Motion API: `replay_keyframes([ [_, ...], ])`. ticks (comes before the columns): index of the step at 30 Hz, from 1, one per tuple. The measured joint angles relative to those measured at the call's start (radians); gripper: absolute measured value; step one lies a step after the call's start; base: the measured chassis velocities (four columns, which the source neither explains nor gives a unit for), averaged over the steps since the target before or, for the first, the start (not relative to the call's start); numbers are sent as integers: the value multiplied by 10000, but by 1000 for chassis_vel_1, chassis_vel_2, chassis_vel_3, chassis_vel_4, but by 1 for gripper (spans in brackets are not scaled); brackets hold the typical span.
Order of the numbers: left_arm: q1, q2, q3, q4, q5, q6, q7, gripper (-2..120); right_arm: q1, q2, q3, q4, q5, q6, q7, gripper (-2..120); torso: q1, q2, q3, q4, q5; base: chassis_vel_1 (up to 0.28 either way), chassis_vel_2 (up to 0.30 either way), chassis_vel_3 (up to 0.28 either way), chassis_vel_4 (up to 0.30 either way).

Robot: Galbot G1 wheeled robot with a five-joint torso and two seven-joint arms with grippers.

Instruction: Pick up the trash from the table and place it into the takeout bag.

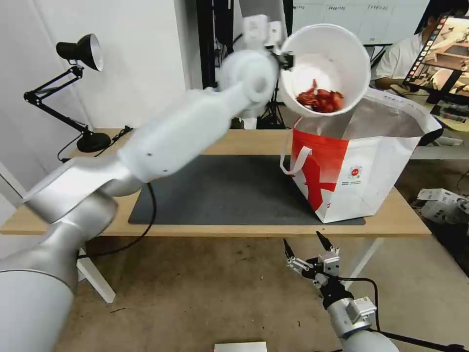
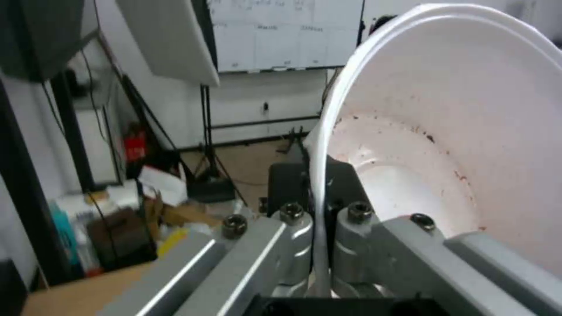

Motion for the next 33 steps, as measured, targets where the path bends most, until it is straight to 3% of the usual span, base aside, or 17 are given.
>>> replay_keyframes([
  [7,58,-20,810,185,2013,-778,1137,0,0,0,0,0,0,0,0,100,0,0,-1,0,-1,0,0,0,0],
  [10,156,39,972,103,2180,-976,1211,0,0,0,0,0,0,0,0,100,0,0,0,2,-3,0,0,0,0],
  [16,335,200,1027,-191,1548,-947,1318,0,0,0,0,0,0,0,0,100,-1,0,0,2,-3,0,0,0,0],
  [22,411,162,886,-375,263,-831,1168,0,0,0,0,0,0,0,-1,100,-1,1,-1,0,-3,0,0,0,0],
  [33,860,87,781,-555,-227,-741,1176,0,0,0,0,0,0,0,0,100,-1,0,-1,0,-3,0,0,0,0],
])
